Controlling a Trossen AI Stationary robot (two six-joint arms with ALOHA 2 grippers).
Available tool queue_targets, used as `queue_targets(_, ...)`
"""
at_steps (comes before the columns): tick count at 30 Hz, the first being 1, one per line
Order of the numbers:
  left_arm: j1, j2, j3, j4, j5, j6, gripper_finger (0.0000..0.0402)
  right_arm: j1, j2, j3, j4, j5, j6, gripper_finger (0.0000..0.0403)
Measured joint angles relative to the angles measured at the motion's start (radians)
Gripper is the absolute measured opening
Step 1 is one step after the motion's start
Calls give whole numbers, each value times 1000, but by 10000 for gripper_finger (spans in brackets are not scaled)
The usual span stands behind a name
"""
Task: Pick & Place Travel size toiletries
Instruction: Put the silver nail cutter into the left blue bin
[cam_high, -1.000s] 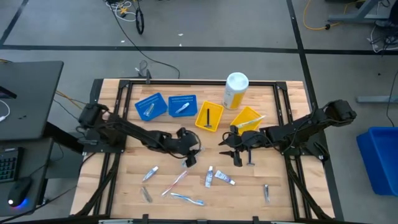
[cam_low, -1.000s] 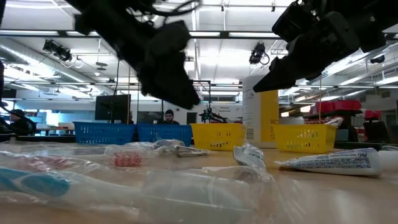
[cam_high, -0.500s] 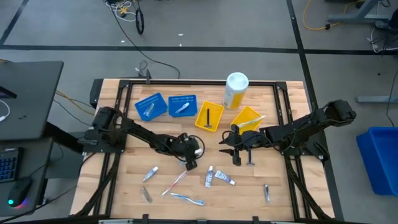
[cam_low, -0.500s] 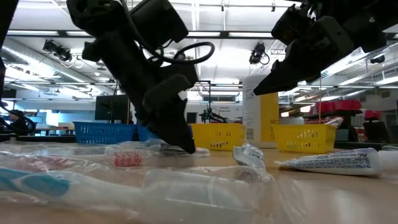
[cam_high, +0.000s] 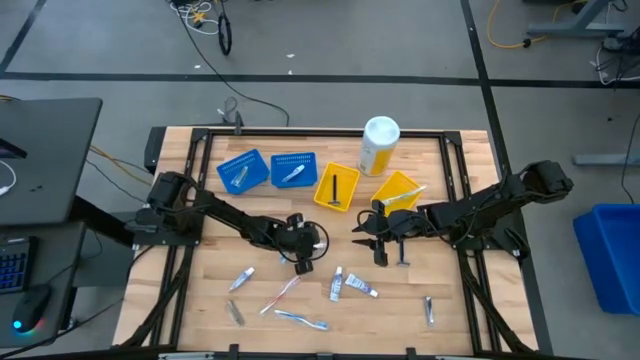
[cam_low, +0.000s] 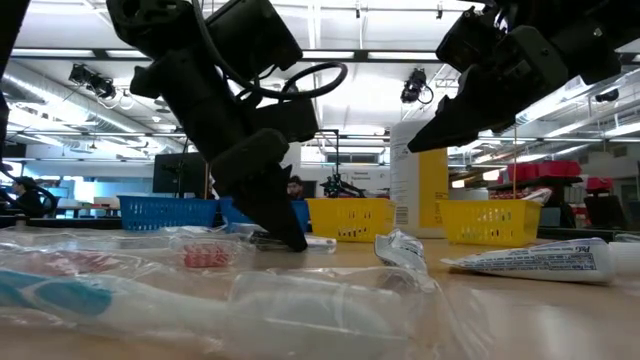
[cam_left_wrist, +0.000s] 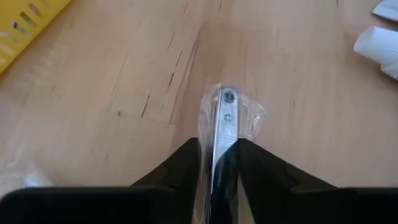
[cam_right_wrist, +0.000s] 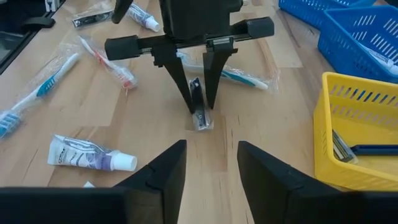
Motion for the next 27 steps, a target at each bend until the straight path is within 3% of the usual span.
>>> queue_targets(5, 1, -36, 1, 9, 77, -16, 62, 0, 0, 0, 0, 0, 0, 146)
queue_targets(10, 22, -139, 5, -52, 78, -43, 60, 0, 0, 0, 0, 0, 11, 145)
queue_targets(14, 50, -271, 6, -203, -7, -82, 68, 0, 0, 0, 0, -1, 64, 150)
queue_targets(18, 103, -425, 7, -484, -139, -159, 66, 0, 0, 1, -1, -1, 78, 158)
queue_targets(22, 199, -562, 7, -736, -270, -277, 62, 0, 0, 1, 1, 0, 76, 164)
queue_targets(27, 366, -658, 6, -966, -346, -325, 69, 0, 0, 1, 1, 0, 74, 167)
